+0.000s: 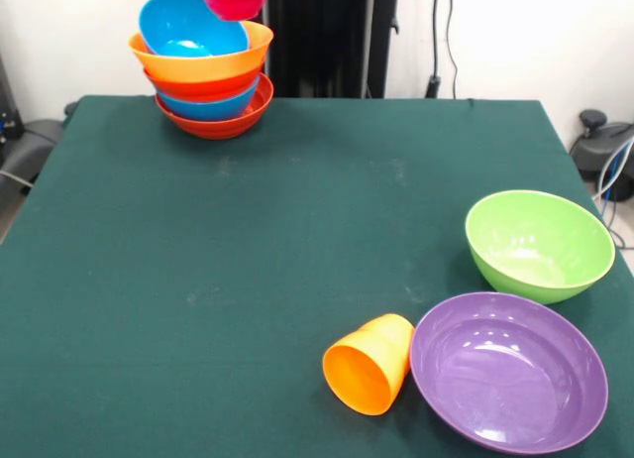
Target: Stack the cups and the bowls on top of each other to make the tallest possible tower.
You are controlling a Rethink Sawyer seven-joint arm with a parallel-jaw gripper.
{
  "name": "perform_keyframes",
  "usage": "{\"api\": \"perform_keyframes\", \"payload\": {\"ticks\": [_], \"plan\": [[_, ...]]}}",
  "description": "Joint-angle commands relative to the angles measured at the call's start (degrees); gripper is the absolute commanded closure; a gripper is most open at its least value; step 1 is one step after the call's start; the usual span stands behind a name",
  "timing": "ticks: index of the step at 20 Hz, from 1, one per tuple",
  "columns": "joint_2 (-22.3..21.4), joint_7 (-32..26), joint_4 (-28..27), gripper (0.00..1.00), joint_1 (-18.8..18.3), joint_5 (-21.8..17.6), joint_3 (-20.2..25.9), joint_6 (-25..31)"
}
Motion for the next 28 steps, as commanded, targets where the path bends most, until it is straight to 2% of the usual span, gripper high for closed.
{"api": "perform_keyframes", "payload": {"ticks": [1,5,11,17,23,28], "plan": [[3.2,9.6,3.5,1.0,0.8,0.7,2.4,-4.4],[3.9,9.2,3.3,1.0,0.6,-0.5,1.7,-4.8],[6.4,9.5,4.1,1.0,0.2,-2.3,0.8,-8.6],[6.0,8.4,4.8,1.0,0.8,-3.1,-0.4,-9.5],[7.7,8.2,4.8,1.0,0.1,-4.2,-1.5,-13.2],[7.3,7.4,4.9,1.0,0.0,-4.3,-1.9,-13.5]]}}
